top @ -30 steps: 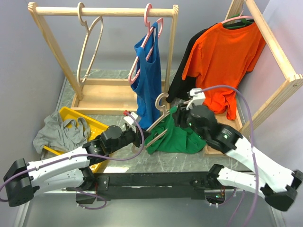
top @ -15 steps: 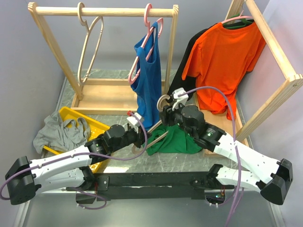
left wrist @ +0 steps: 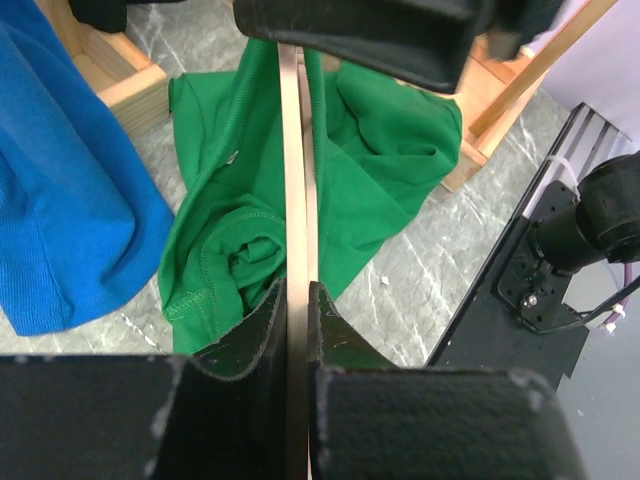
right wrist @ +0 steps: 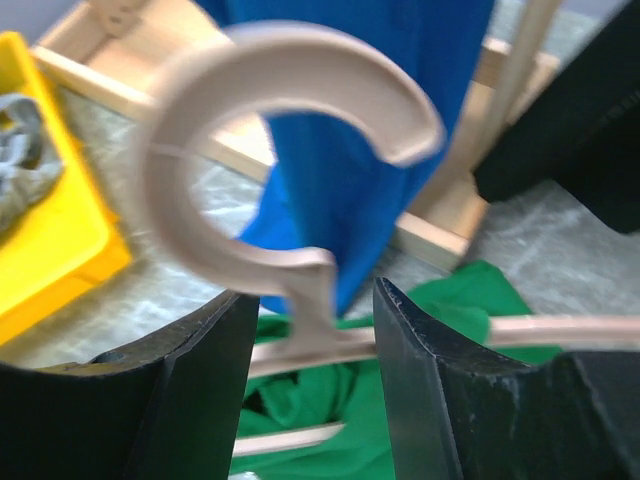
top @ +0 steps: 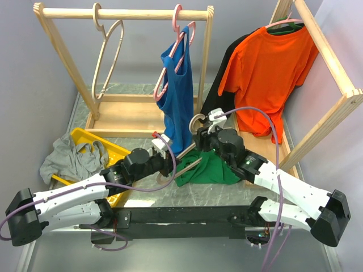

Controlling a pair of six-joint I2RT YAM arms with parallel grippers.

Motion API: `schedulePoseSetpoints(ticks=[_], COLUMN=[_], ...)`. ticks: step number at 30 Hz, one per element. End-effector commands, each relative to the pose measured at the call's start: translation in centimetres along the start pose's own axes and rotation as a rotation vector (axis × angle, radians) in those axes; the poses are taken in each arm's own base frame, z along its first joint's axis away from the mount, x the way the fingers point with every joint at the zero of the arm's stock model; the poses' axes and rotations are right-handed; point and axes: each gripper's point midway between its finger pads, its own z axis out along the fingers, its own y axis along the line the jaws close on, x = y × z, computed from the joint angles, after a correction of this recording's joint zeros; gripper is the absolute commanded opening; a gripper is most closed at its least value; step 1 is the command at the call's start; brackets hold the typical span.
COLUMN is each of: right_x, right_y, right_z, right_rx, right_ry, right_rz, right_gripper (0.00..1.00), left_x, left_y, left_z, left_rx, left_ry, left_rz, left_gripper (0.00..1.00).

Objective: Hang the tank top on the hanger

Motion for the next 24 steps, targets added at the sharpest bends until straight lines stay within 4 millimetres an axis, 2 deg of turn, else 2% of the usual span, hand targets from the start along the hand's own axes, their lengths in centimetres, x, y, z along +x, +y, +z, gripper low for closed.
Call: schedulePoseSetpoints(ticks=[1, 6, 11, 17, 24], right_x=[-1.4, -1.5, -2.0, -2.0, -1.7], right_y=[-1.8, -0.9, -0.2, -1.0, -1.6], right_z=[-0.2, 0.2, 0.3, -0.3, -0.7], right_rx=[0.040, -0.017, -0.051, -0.019, 0.005], right_ry=[-0.075, -0.080, -0.108, -0.159, -0.187], right_rz=[0.047, 0.060, 0.099, 0.156, 0.164], right_gripper=[0.57, 0.55, 0.52, 0.48, 0.22], left_x=[-4.4, -4.7, -4.3, -4.7, -5.2], left_y=[-2.0, -2.2, -2.3, -2.4, -2.8], left_z=[-0.6, -0.6, 0.4, 0.6, 0.7], left_rx=[0.066, 0.075, 0.064, 0.064, 0.077], left_ry=[-0.117, -0.117, -0.082, -0.091, -0.106], left_rz=[0.012, 0.004, -0.016, -0.033, -0.056], left_gripper=[0.01, 0.01, 0.01, 0.01, 0.01])
